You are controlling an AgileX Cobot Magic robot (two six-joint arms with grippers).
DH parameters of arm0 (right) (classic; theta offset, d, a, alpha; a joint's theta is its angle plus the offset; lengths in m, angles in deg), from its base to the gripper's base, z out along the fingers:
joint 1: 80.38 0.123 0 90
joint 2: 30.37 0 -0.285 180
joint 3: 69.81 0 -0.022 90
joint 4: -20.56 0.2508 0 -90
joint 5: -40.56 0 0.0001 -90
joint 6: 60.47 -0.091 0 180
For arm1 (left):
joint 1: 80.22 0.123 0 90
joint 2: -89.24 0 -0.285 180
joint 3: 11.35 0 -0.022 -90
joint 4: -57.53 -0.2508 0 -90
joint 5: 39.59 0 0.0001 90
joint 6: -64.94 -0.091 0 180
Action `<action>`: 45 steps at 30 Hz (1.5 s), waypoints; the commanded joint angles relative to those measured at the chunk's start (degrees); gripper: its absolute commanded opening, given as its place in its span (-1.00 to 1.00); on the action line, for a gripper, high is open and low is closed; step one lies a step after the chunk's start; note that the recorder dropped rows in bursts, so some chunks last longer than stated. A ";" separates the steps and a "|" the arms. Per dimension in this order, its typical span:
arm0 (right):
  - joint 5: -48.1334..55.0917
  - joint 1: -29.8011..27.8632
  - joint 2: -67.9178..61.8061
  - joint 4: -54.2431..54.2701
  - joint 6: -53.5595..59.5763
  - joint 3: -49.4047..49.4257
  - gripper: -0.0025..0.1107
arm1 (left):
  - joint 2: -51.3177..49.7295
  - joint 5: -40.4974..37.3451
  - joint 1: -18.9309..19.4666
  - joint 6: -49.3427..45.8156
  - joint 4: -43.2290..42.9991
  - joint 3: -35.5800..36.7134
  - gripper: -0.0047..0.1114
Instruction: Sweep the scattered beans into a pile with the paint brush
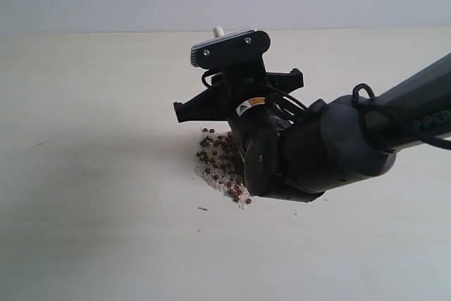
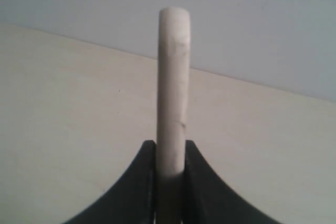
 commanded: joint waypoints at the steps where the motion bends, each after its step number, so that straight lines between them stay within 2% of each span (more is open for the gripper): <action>1: 0.76 0.16 4.53 6.33 7.86 -0.08 -0.96 | 0.28 -0.02 -0.24 0.00 0.35 0.15 -0.92; 10: -1.45 0.02 12.96 8.74 24.45 -0.08 -0.96 | 0.28 -0.02 -0.24 0.00 0.35 0.15 -0.92; 16: -0.66 -2.97 8.48 -0.07 25.60 -0.08 -0.96 | 0.28 -0.02 -0.24 0.00 0.35 0.15 -0.92; 24: -0.38 -8.15 0.41 -18.23 12.34 -0.08 -0.96 | 0.28 -0.02 -0.24 0.00 0.35 0.15 -0.92; 32: 0.57 -8.40 -2.75 -29.75 3.59 -0.08 -0.96 | 0.28 -0.02 -0.24 0.00 0.35 0.15 -0.92; 37: 1.08 -8.40 -2.75 -39.66 -8.55 -0.08 -0.96 | 0.28 -0.02 -0.24 0.00 0.35 0.15 -0.92; 45: 7.70 -8.40 4.89 -41.08 -10.28 -0.08 -0.96 | 0.28 -0.02 -0.24 0.00 0.35 0.15 -0.92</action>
